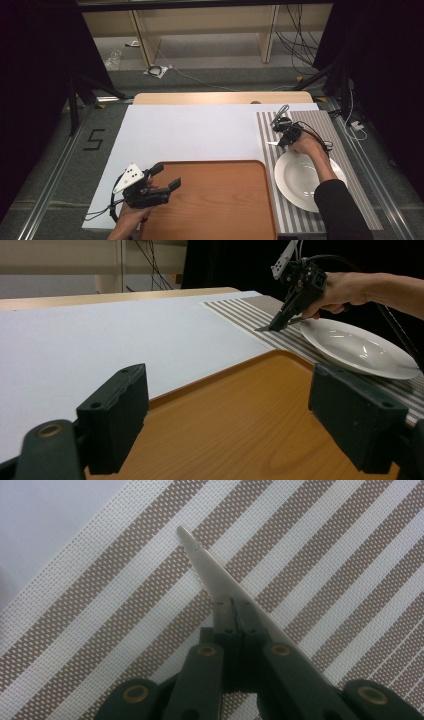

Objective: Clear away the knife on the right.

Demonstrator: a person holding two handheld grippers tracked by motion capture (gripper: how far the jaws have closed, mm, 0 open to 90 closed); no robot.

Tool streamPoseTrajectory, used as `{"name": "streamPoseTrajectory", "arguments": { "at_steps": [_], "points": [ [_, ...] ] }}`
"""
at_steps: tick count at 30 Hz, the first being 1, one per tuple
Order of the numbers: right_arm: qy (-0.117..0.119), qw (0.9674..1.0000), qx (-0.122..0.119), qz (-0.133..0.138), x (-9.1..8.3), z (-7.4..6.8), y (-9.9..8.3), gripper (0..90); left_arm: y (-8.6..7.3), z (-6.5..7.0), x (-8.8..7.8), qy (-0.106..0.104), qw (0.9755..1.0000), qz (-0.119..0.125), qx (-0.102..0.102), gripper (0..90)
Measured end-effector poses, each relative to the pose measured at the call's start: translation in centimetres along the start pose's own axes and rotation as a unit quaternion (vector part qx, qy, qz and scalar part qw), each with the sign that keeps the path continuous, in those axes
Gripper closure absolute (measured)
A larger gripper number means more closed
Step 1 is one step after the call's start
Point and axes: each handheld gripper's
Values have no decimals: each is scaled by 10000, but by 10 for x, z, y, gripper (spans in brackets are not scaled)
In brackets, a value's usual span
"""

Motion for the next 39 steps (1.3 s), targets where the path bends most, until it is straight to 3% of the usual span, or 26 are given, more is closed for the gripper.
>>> {"name": "streamPoseTrajectory", "arguments": {
  "at_steps": [5, 13, 17, 21, 26, 27, 28, 31, 34, 36, 39],
  "points": [
    [-74, 10000, -40, -10, 0, 0, 1, 900, 0, 1, 1, -6, 10000, -31, 36, 163],
    [-379, 9993, 22, -31, 6, 5, 15, 900, 0, 0, 1, 2, 10000, -20, 16, 163],
    [-411, 9990, 164, -14, 8, 7, 20, 900, 0, 0, 0, -6, 10000, -10, 20, 164],
    [-406, 9991, 121, -2, 9, 10, 21, 891, 0, 0, 0, -7, 10000, -14, 23, 163],
    [-149, 9988, 409, 227, -1, 20, 13, 760, 0, 0, 0, -4, 10000, -21, 12, 164],
    [-77, 9980, 513, 353, -6, 28, 6, 656, 0, 0, 1, -4, 10000, -25, 18, 163],
    [-77, 9980, 513, 353, -6, 28, 6, 656, 0, 0, 1, -4, 10000, -27, 21, 163],
    [-80, 9970, 617, 452, -12, 40, -5, 543, 0, 0, 1, -2, 10000, -39, 20, 164],
    [128, 9957, 803, 438, -16, 52, -16, 442, 0, 1, 2, -1, 10000, -46, 25, 164],
    [63, 9958, 807, 430, -15, 59, -23, 376, -1, 0, 2, 4, 10000, -47, 18, 164],
    [58, 9952, 906, 378, -14, 68, -34, 347, -1, 0, 2, 7, 10000, -46, 1, 164]
  ]
}}
Point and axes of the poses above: each handheld gripper's, and its own axes: x roughly forward along the jaws, y roughly out of its top, z roughly to its right, and after that the axes turned 7 degrees about -y, right-handed
